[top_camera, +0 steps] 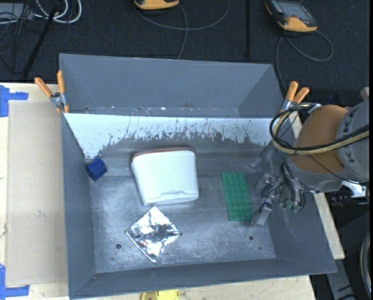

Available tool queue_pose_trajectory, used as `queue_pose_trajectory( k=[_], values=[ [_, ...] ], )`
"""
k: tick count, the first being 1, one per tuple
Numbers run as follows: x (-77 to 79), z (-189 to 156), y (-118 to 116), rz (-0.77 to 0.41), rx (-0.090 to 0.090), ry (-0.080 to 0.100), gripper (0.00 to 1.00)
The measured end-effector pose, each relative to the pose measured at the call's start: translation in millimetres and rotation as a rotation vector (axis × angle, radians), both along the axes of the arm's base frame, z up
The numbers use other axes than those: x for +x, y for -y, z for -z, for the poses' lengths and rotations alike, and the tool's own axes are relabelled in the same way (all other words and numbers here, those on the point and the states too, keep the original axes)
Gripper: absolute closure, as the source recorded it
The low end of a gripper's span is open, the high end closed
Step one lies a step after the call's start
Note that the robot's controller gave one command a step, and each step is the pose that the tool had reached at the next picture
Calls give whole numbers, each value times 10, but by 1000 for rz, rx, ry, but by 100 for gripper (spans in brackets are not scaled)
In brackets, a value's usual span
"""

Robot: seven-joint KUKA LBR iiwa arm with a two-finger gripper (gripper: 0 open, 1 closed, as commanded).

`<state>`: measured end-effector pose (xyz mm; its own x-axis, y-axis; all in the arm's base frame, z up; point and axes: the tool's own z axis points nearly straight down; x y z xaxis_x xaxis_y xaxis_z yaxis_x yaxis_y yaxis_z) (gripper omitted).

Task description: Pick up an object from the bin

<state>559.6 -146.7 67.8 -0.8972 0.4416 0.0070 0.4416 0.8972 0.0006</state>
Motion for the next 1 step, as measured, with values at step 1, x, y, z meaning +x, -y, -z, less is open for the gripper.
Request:
queue_pose_trajectory(
  k=[1],
  values=[
    [39, -325, -274, -707, -2, 10, 0]
  ],
)
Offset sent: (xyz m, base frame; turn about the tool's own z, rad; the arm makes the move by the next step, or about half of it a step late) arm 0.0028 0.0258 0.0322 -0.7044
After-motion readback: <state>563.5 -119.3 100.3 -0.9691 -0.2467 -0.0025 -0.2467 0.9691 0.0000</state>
